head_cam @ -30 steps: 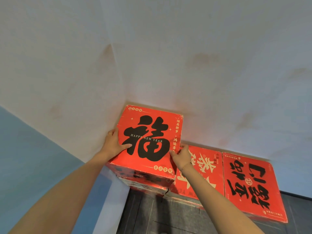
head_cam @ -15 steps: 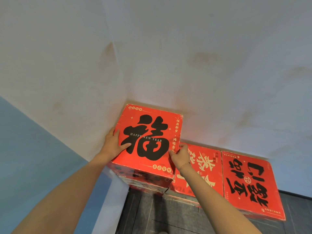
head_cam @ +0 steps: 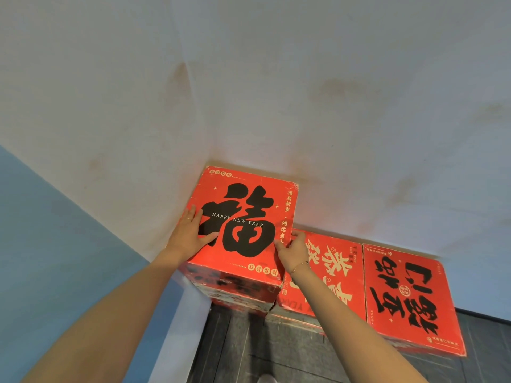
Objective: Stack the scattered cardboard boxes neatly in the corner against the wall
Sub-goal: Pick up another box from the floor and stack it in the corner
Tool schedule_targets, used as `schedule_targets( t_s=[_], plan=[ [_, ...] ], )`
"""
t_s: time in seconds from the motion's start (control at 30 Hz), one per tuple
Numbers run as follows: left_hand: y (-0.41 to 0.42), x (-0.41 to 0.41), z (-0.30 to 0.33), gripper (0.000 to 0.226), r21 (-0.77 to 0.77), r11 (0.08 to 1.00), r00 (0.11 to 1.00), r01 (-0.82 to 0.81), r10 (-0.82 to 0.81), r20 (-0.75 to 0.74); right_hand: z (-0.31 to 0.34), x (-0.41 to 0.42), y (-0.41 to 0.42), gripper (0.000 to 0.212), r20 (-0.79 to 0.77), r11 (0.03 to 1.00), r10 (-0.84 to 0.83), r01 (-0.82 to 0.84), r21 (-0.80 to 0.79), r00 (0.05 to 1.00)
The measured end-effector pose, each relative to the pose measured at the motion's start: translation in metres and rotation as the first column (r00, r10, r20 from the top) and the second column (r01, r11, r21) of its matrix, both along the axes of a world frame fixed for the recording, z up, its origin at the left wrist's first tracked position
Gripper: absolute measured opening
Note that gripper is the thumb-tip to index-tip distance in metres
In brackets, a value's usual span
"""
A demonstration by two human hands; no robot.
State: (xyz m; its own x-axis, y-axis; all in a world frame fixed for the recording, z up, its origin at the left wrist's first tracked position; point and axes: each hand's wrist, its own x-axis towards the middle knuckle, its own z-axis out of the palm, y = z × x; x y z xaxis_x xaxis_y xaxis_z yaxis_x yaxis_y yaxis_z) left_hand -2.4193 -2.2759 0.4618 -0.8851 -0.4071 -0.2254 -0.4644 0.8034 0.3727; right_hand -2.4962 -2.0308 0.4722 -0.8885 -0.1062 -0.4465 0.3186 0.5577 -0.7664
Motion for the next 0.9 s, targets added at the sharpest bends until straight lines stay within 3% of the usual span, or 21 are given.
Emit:
schedule_targets(
  t_s=[0.7,0.9],
  plan=[
    [0.008,-0.003,0.017,0.084,0.013,1.000,0.999,-0.026,0.025,0.043,0.012,0.001,0.008,0.058,0.023,0.998,0.061,-0.062,0.019,0.998],
    [0.022,0.007,0.044,0.078,0.071,0.996,0.996,0.055,-0.060,0.063,0.039,0.014,0.019,0.061,0.000,0.989,0.138,-0.138,0.052,0.990]
  ],
)
